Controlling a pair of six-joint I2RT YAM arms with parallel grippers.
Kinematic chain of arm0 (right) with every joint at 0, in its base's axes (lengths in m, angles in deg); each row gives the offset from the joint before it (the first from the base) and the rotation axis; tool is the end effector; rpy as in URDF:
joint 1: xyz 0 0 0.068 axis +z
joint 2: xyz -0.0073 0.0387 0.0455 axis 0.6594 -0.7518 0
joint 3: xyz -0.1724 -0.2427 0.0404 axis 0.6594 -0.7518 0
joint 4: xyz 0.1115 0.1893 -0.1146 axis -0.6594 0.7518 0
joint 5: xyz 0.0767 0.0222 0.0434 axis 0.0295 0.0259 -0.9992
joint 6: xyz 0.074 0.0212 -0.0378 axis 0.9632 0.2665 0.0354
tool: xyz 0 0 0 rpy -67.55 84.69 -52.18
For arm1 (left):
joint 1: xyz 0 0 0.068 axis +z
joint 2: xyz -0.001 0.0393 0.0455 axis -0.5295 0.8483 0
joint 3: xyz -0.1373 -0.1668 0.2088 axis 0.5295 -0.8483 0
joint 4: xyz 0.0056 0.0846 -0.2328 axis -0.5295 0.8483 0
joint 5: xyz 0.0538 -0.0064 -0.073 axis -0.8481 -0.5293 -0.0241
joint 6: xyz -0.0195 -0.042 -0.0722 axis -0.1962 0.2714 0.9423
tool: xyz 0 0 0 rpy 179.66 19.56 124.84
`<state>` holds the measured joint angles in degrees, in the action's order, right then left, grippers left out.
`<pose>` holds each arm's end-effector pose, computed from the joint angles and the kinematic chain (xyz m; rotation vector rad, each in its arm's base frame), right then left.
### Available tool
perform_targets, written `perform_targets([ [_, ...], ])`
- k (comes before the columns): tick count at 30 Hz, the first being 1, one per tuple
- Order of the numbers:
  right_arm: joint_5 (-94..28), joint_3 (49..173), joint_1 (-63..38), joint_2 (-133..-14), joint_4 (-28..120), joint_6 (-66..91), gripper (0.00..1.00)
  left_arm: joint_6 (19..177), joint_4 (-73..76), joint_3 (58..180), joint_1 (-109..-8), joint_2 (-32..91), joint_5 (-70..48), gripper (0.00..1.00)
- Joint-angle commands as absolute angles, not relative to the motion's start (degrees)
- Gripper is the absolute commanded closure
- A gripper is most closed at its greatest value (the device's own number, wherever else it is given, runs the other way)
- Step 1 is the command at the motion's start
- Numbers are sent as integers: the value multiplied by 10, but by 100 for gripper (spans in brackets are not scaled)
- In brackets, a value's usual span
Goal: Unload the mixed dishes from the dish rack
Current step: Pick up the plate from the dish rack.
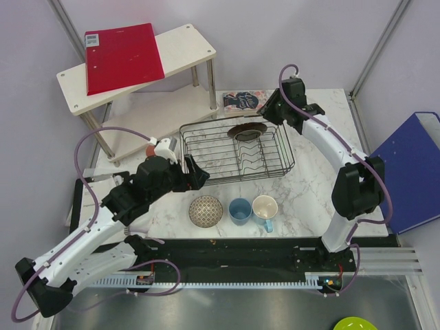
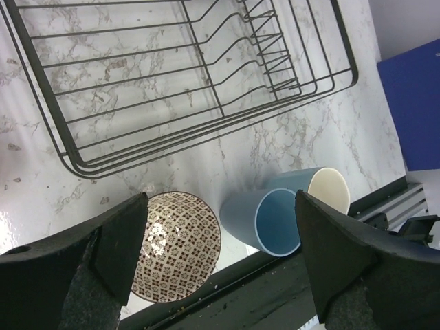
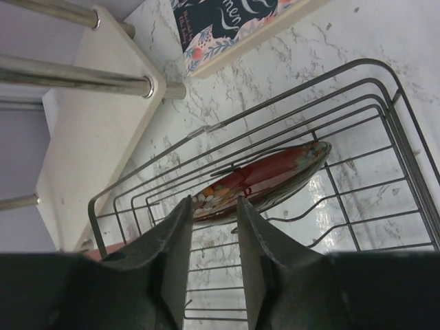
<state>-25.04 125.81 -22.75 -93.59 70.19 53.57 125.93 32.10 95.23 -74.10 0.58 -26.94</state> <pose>0.4152 0.1380 0.3271 0.5782 2.1919 0.6222 0.1393 -0.1130 0.3271 -0.0294 2.1073 -0.7518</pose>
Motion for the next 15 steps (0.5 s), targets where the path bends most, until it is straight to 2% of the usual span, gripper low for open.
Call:
perform_targets([
  [1,-289,1235,-237,-924,647,556,54,1271,289,939,-741,9,-276,7],
  [3,-265,1228,-237,-910,643,541,52,1260,281,934,-741,9,-284,7],
  [7,-270,1212,-243,-911,642,529,56,1179,245,947,-741,32,-287,7],
  [11,-261,1150,-244,-876,609,545,56,1079,185,1000,-740,108,-307,6],
  [15,-241,1041,-244,-782,522,563,46,944,128,1093,-738,243,-309,11],
])
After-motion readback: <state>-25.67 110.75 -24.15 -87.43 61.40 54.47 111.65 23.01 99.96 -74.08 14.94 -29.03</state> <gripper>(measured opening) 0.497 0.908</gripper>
